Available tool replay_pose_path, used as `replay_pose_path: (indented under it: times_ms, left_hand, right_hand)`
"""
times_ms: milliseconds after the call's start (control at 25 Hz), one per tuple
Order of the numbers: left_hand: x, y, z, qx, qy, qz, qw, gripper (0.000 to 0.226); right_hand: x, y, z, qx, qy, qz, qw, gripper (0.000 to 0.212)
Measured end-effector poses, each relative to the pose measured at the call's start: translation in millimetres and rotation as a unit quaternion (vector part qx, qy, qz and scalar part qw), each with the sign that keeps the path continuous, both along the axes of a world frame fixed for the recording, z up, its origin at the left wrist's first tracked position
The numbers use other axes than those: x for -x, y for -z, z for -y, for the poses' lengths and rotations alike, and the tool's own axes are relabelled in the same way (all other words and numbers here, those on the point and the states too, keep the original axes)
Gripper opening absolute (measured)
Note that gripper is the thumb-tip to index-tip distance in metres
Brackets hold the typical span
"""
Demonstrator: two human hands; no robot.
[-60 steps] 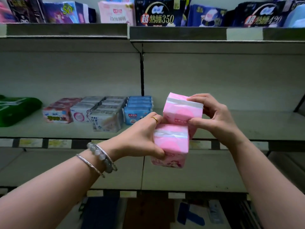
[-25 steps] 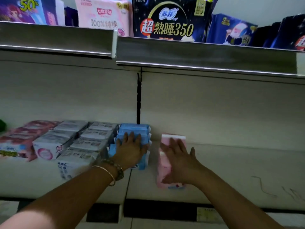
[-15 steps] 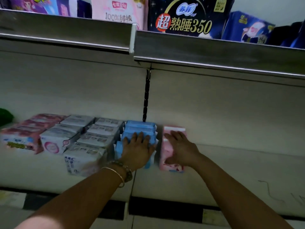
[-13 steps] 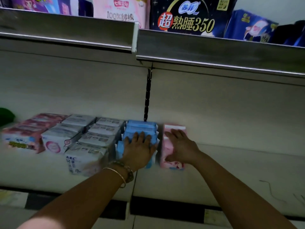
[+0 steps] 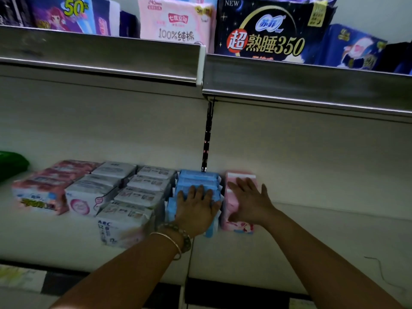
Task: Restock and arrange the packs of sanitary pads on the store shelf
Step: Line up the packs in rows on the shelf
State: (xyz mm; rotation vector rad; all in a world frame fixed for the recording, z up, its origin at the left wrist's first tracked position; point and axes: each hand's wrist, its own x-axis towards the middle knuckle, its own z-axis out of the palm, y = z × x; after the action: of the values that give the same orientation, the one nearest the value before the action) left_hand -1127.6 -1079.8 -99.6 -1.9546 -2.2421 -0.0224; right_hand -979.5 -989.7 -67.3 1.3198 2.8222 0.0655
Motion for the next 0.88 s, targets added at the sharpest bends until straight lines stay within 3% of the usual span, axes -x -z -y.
replay_pose_path:
  times_ms: [160,280,360,440,680,880]
  left_hand:
    - [3,-7,-2,0.015,-0.001,0.018,1.0,0.056]
    - [7,-15,1,-0.02,-0.015,0.146,0.989,0.081]
    - [8,-21,4,-0.125,-0.021,0.289,0.949,0.06]
    - [3,-26,12,-0.225,-0.043,0.347,0.909,0.033]
    - [-48,-30,49,-0.297,0.004,0.373,0.879,0.025]
    - [-89,-17,96,-0.32,0.018,0.368,0.873,0.022]
  right_hand:
    - [2,-5,8,-0.011,0.015,0.04,0.999,0.111]
    - [-6,-14,20,0.027,0.024,0.002,0.999,0.113]
    - [-15,-23,29,0.014,0.019,-0.045,0.999,0.1]
    - [-27,-33,39,-0.018,0.011,-0.1,0.995,0.084]
    - [-59,-41,69,-0.024,-0.019,-0.304,0.952,0.055]
    - [-80,-18,107,0.002,-0.073,-0.368,0.927,0.044]
